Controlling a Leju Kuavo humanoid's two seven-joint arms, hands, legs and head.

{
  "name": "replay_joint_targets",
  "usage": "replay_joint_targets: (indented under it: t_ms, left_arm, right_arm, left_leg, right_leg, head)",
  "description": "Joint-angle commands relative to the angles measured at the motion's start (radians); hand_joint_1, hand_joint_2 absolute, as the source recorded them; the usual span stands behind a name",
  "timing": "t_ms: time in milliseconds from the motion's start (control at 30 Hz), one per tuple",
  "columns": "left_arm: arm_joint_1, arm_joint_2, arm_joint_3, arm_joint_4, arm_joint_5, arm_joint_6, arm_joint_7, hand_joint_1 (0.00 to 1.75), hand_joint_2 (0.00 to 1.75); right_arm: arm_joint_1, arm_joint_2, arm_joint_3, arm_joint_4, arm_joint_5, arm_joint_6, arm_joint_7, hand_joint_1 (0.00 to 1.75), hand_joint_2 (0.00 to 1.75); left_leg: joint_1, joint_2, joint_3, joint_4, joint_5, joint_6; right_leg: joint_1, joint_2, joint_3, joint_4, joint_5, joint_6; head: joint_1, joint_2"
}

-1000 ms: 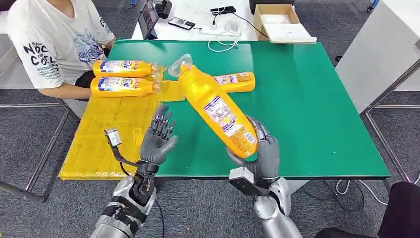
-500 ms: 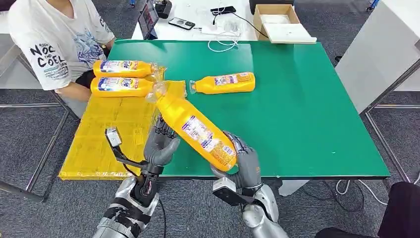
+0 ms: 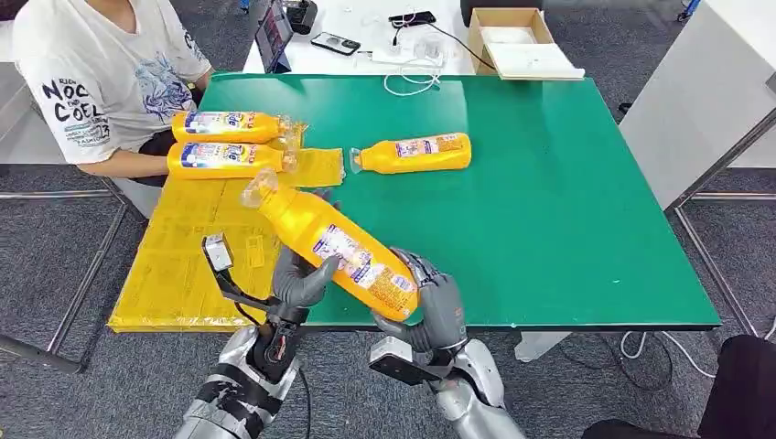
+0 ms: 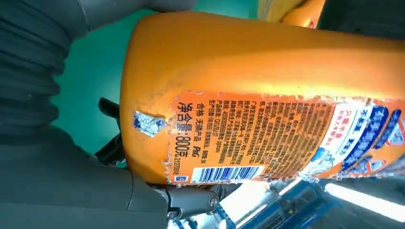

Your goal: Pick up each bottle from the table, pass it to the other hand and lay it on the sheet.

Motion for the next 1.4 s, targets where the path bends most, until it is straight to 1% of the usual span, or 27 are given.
replay_joint_targets:
  t_ms: [33, 100, 133, 233, 267, 367, 467, 500, 600, 667, 700, 733, 767, 833, 867, 900, 933, 1033, 1067, 1100, 1133, 1200, 1233, 1267, 1333, 1367, 1400]
  left_arm:
    - [-0.08, 0.02, -0.071, 0.142, 0.002, -0.012, 0.007, 0.0, 1.75]
    - [-0.083, 0.018, -0.07, 0.147, 0.007, -0.012, 0.003, 0.0, 1.75]
    - [-0.084, 0.017, -0.07, 0.148, 0.007, -0.01, 0.003, 0.0, 1.75]
    - [-0.084, 0.014, -0.071, 0.144, 0.007, -0.011, -0.006, 0.0, 1.75]
    - [-0.082, 0.014, -0.07, 0.14, 0.008, -0.012, -0.009, 0.0, 1.75]
    - [-0.075, 0.004, -0.055, 0.121, 0.028, -0.011, -0.013, 0.0, 1.75]
    - [-0.072, -0.001, -0.048, 0.112, 0.035, -0.007, -0.016, 0.0, 1.75]
    - [-0.072, -0.001, -0.048, 0.112, 0.035, -0.007, -0.016, 0.0, 1.75]
    - [-0.072, -0.001, -0.048, 0.112, 0.035, -0.007, -0.016, 0.0, 1.75]
    - [-0.072, -0.001, -0.048, 0.112, 0.035, -0.007, -0.016, 0.0, 1.75]
    - [-0.072, -0.001, -0.048, 0.112, 0.035, -0.007, -0.016, 0.0, 1.75]
    - [-0.072, -0.001, -0.048, 0.112, 0.035, -0.007, -0.016, 0.0, 1.75]
    - [-0.072, -0.001, -0.048, 0.112, 0.035, -0.007, -0.016, 0.0, 1.75]
    - [-0.072, -0.001, -0.048, 0.112, 0.035, -0.007, -0.016, 0.0, 1.75]
    - [-0.07, -0.003, -0.043, 0.108, 0.041, -0.005, -0.016, 0.1, 1.75]
    - [-0.067, -0.006, -0.035, 0.099, 0.052, -0.004, -0.013, 0.63, 1.75]
    - [-0.065, -0.008, -0.032, 0.092, 0.059, -0.005, -0.007, 1.5, 1.75]
    - [-0.065, -0.008, -0.032, 0.092, 0.059, -0.005, -0.007, 1.5, 1.75]
    - [-0.061, -0.008, -0.031, 0.08, 0.061, -0.005, -0.007, 1.75, 1.75]
    - [-0.059, -0.008, -0.03, 0.077, 0.062, -0.005, -0.007, 1.75, 1.75]
    - [-0.054, -0.008, -0.031, 0.067, 0.06, -0.002, -0.007, 1.75, 1.75]
    - [-0.05, -0.005, -0.039, 0.056, 0.039, 0.01, -0.013, 1.75, 1.75]
    - [-0.05, 0.001, -0.049, 0.054, 0.019, 0.011, -0.018, 1.75, 1.75]
    - [-0.049, 0.002, -0.055, 0.056, 0.007, 0.005, -0.028, 1.75, 1.75]
    - [-0.048, 0.003, -0.057, 0.06, -0.001, -0.002, -0.038, 1.75, 1.75]
    - [-0.047, 0.001, -0.054, 0.062, -0.002, -0.007, -0.044, 1.75, 1.75]
    - [-0.047, 0.002, -0.055, 0.061, -0.005, -0.008, -0.045, 1.75, 1.75]
  right_arm:
    - [-0.068, 0.01, 0.125, 0.242, 0.018, 0.036, -0.001, 1.75, 1.75]
    - [-0.069, 0.009, 0.139, 0.254, -0.006, 0.077, -0.005, 1.75, 1.75]
    - [-0.069, 0.01, 0.142, 0.259, -0.008, 0.083, -0.005, 1.75, 1.75]
    - [-0.07, 0.011, 0.152, 0.274, -0.03, 0.116, -0.005, 1.75, 1.75]
    - [-0.07, 0.011, 0.153, 0.277, -0.044, 0.132, -0.005, 1.75, 1.75]
    - [-0.072, 0.007, 0.157, 0.285, -0.074, 0.168, -0.005, 1.75, 1.75]
    - [-0.074, 0.008, 0.157, 0.295, -0.074, 0.169, -0.005, 1.75, 1.75]
    - [-0.074, 0.008, 0.157, 0.295, -0.074, 0.169, -0.005, 1.75, 1.75]
    - [-0.074, 0.008, 0.157, 0.295, -0.074, 0.169, -0.005, 1.75, 1.75]
    - [-0.074, 0.008, 0.157, 0.295, -0.074, 0.169, -0.005, 1.75, 1.75]
    - [-0.074, 0.008, 0.157, 0.295, -0.074, 0.169, -0.005, 1.75, 1.75]
    - [-0.074, 0.008, 0.157, 0.295, -0.074, 0.169, -0.005, 1.75, 1.75]
    - [-0.074, 0.008, 0.157, 0.295, -0.074, 0.169, -0.005, 1.75, 1.75]
    - [-0.074, 0.008, 0.157, 0.295, -0.074, 0.169, -0.005, 1.75, 1.75]
    - [-0.075, 0.009, 0.156, 0.298, -0.076, 0.171, -0.005, 1.75, 1.75]
    - [-0.078, 0.01, 0.153, 0.306, -0.077, 0.179, -0.005, 1.75, 1.75]
    - [-0.078, 0.011, 0.151, 0.31, -0.076, 0.179, -0.005, 1.73, 1.75]
    - [-0.078, 0.011, 0.151, 0.31, -0.076, 0.179, -0.005, 1.73, 1.75]
    - [-0.079, 0.011, 0.15, 0.315, -0.074, 0.178, -0.005, 1.71, 1.75]
    - [-0.08, 0.011, 0.15, 0.316, -0.073, 0.179, -0.005, 1.73, 1.75]
    - [-0.079, 0.012, 0.147, 0.317, -0.073, 0.178, -0.005, 1.69, 1.75]
    - [-0.077, 0.014, 0.14, 0.312, -0.073, 0.17, -0.005, 1.69, 1.75]
    - [-0.077, 0.015, 0.136, 0.306, -0.076, 0.167, -0.005, 1.71, 1.75]
    - [-0.077, 0.015, 0.132, 0.297, -0.078, 0.164, -0.005, 1.68, 1.75]
    - [-0.077, 0.018, 0.123, 0.286, -0.084, 0.163, -0.005, 1.68, 1.75]
    - [-0.078, 0.02, 0.119, 0.28, -0.088, 0.17, -0.003, 1.66, 1.75]
    - [-0.079, 0.021, 0.118, 0.279, -0.089, 0.171, -0.003, 1.69, 1.75]
  left_leg:
    - [0.0, 0.0, 0.01, -0.001, -0.003, 0.001]
    - [0.0, 0.0, 0.011, -0.001, -0.003, 0.002]
    - [0.001, -0.001, 0.005, -0.001, -0.001, 0.001]
    - [0.0, -0.002, 0.008, -0.001, -0.003, 0.001]
    - [0.0, -0.001, 0.003, 0.0, -0.001, 0.001]
    - [0.0, -0.001, 0.004, 0.0, -0.002, 0.001]
    - [0.0, -0.001, 0.002, 0.0, 0.0, 0.0]
    - [0.0, -0.001, 0.004, 0.0, -0.002, 0.001]
    - [0.001, -0.001, 0.001, 0.0, 0.0, 0.0]
    - [0.0, -0.003, 0.005, 0.0, -0.002, 0.001]
    - [0.001, -0.002, 0.003, 0.0, -0.001, 0.001]
    - [0.001, -0.002, 0.006, 0.0, -0.003, 0.001]
    - [0.0, -0.002, 0.003, 0.0, -0.001, 0.001]
    - [0.001, -0.002, 0.002, 0.0, -0.001, 0.001]
    - [0.001, -0.002, 0.004, 0.0, -0.002, 0.001]
    - [0.001, -0.002, 0.002, 0.0, -0.001, 0.001]
    - [0.0, -0.002, 0.005, 0.0, -0.002, 0.001]
    - [0.001, -0.001, 0.002, 0.0, -0.001, 0.001]
    - [0.0, -0.002, 0.004, 0.0, -0.002, 0.001]
    - [0.001, -0.002, 0.002, 0.0, -0.001, 0.001]
    - [0.001, -0.003, 0.004, 0.0, -0.002, 0.001]
    - [0.0, -0.002, 0.004, 0.0, -0.002, 0.001]
    - [0.0, -0.003, 0.006, 0.0, -0.003, 0.001]
    - [0.0, -0.002, 0.004, 0.0, -0.002, 0.001]
    - [0.0, -0.002, 0.005, 0.001, -0.003, 0.001]
    - [0.0, -0.002, 0.002, 0.0, -0.001, 0.001]
    - [0.0, -0.002, 0.003, 0.0, -0.002, 0.001]
  right_leg:
    - [0.001, -0.002, 0.01, -0.002, -0.003, -0.003]
    - [0.001, -0.003, 0.011, -0.002, -0.004, -0.004]
    - [0.001, -0.002, 0.005, -0.002, -0.001, -0.002]
    - [0.001, -0.004, 0.008, -0.001, -0.003, -0.003]
    - [0.001, -0.002, 0.004, -0.001, -0.002, -0.002]
    - [0.001, -0.003, 0.005, -0.001, -0.002, -0.002]
    - [0.001, -0.002, 0.002, -0.001, -0.001, -0.001]
    - [0.001, -0.003, 0.005, -0.001, -0.002, -0.002]
    - [0.001, -0.002, 0.001, -0.001, -0.001, -0.001]
    - [0.001, -0.004, 0.005, -0.001, -0.003, -0.002]
    - [0.001, -0.004, 0.003, -0.001, -0.002, -0.002]
    - [0.001, -0.004, 0.006, -0.001, -0.003, -0.003]
    - [0.001, -0.003, 0.003, -0.001, -0.002, -0.002]
    - [0.001, -0.003, 0.003, -0.001, -0.002, -0.002]
    - [0.001, -0.004, 0.005, -0.001, -0.003, -0.002]
    - [0.001, -0.003, 0.002, -0.001, -0.002, -0.002]
    - [0.001, -0.004, 0.005, -0.001, -0.003, -0.002]
    - [0.001, -0.003, 0.001, -0.001, -0.001, -0.001]
    - [0.001, -0.004, 0.004, -0.001, -0.002, -0.002]
    - [0.001, -0.003, 0.002, 0.0, -0.002, -0.002]
    - [0.001, -0.004, 0.004, -0.001, -0.002, -0.002]
    - [0.001, -0.004, 0.004, -0.001, -0.002, -0.002]
    - [0.001, -0.005, 0.007, -0.001, -0.004, -0.003]
    - [0.001, -0.004, 0.004, 0.0, -0.003, -0.002]
    - [0.001, -0.005, 0.006, 0.0, -0.004, -0.003]
    - [0.0, -0.004, 0.002, 0.0, -0.002, -0.002]
    - [0.001, -0.004, 0.003, 0.0, -0.003, -0.002]
  head:
    - [0.0, 0.0]
    - [0.0, 0.0]
    - [0.0, 0.0]
    - [0.0, 0.0]
    - [0.0, 0.0]
    - [0.0, 0.0]
    - [0.0, 0.0]
    - [0.0, 0.0]
    - [0.0, 0.0]
    - [0.0, 0.0]
    - [0.0, 0.0]
    - [0.0, 0.0]
    - [0.0, 0.0]
    - [0.0, 0.0]
    - [0.0, 0.0]
    - [0.0, 0.0]
    - [0.0, 0.0]
    - [0.0, 0.0]
    - [0.0, 0.0]
    - [0.0, 0.0]
    - [0.0, 0.0]
    - [0.0, 0.0]
    - [0.0, 0.0]
    - [0.0, 0.0]
    - [0.0, 0.0]
    - [0.0, 0.0]
    - [0.0, 0.0]
